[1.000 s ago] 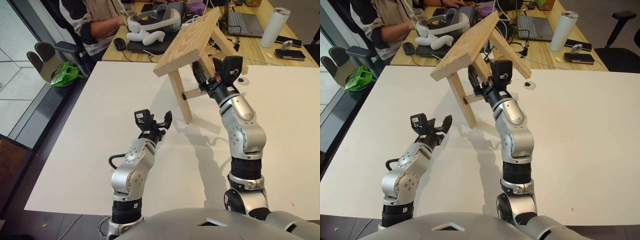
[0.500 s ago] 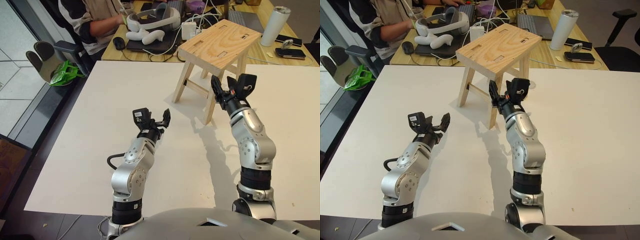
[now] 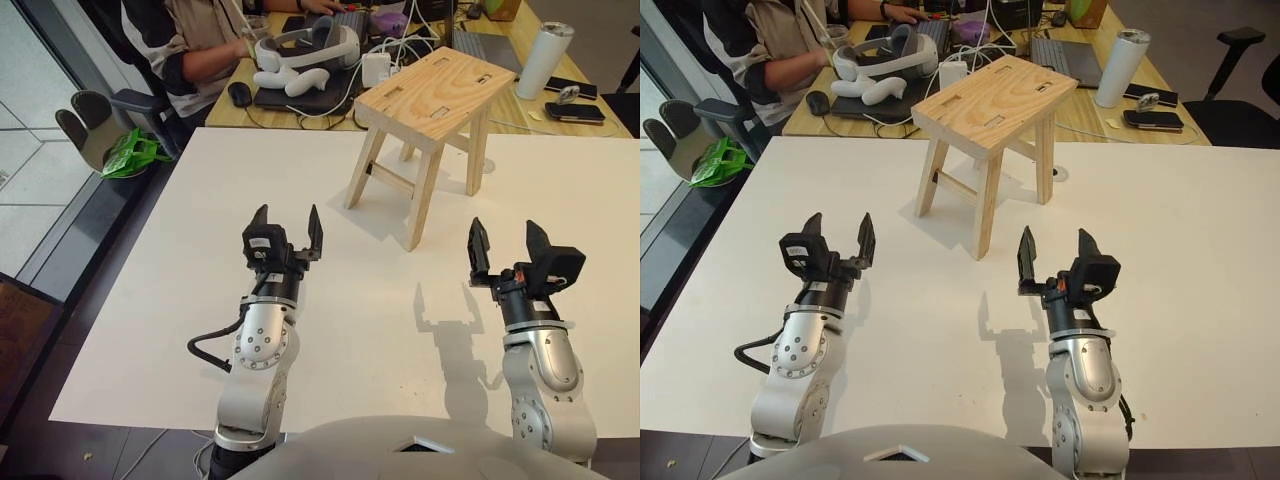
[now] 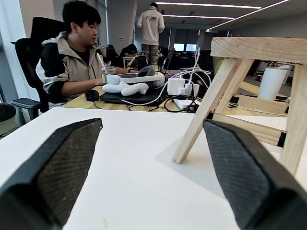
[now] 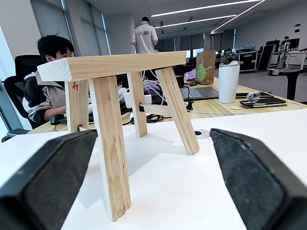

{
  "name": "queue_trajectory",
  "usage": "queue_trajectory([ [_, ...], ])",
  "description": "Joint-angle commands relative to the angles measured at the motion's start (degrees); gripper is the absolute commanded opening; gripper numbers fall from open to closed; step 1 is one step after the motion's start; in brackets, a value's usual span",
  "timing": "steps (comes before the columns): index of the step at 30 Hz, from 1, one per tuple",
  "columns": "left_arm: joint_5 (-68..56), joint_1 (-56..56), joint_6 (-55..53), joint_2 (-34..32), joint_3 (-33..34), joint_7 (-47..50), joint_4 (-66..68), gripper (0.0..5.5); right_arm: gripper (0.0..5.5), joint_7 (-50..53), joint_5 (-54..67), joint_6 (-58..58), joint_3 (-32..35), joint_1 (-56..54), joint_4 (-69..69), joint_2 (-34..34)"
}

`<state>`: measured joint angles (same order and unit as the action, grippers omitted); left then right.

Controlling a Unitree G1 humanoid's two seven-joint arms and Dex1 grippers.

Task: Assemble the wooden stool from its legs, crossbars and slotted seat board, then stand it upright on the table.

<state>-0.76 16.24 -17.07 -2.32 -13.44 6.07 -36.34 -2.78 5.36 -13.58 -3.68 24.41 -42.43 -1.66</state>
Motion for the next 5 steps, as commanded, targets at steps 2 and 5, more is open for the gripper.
queue_trajectory([
  [2,-0.15,2.85,-0.48,-0.17,0.86,-1.32,-3.08,3.90,4.36,3.28,-2.36,0.44,-1.56,4.28,-3.41,-0.93],
  [5,-4.03,3.99,-0.03,0.56,1.40,-3.60,-3.97,3.90,4.36,-0.77,4.15,2.52,-4.37,6.17,-5.16,-0.43],
])
